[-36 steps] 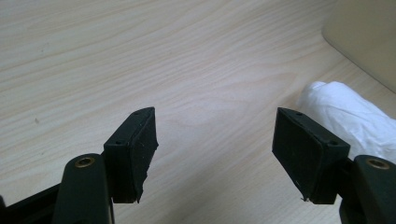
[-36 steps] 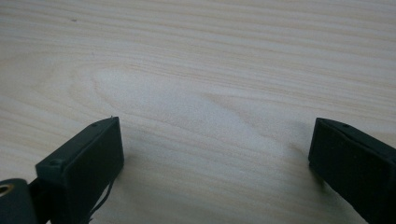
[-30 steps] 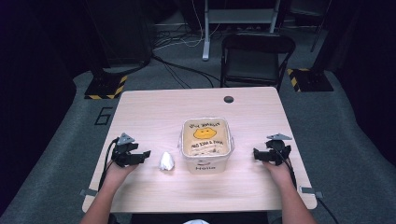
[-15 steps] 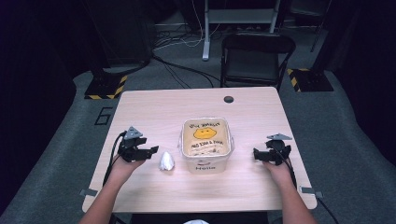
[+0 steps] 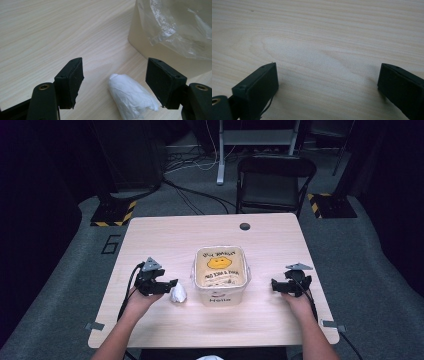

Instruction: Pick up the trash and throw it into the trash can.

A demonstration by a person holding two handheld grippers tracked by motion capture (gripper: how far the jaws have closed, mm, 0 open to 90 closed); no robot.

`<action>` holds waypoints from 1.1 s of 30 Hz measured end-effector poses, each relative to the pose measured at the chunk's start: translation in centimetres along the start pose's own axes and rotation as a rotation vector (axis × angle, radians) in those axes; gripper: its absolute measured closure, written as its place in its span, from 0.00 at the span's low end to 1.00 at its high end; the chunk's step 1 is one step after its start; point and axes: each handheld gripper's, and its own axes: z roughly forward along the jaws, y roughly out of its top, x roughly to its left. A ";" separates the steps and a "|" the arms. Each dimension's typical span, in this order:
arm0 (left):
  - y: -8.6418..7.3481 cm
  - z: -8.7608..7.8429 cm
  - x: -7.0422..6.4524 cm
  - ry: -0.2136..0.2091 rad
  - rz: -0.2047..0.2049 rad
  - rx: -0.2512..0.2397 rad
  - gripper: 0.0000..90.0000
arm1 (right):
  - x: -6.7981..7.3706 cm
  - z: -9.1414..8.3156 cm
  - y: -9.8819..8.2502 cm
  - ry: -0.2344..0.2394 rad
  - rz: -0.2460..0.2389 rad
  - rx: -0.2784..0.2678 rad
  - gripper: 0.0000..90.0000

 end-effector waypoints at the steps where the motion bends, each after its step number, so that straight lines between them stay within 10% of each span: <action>1: -0.1 0.1 -0.1 0.000 0.004 0.000 0.34 | 0.0 0.0 0.0 0.000 0.000 0.000 0.03; 33: -2.9 3.6 -1.6 0.001 -0.005 0.074 0.31 | 0.0 0.0 0.0 0.003 0.004 -0.002 0.03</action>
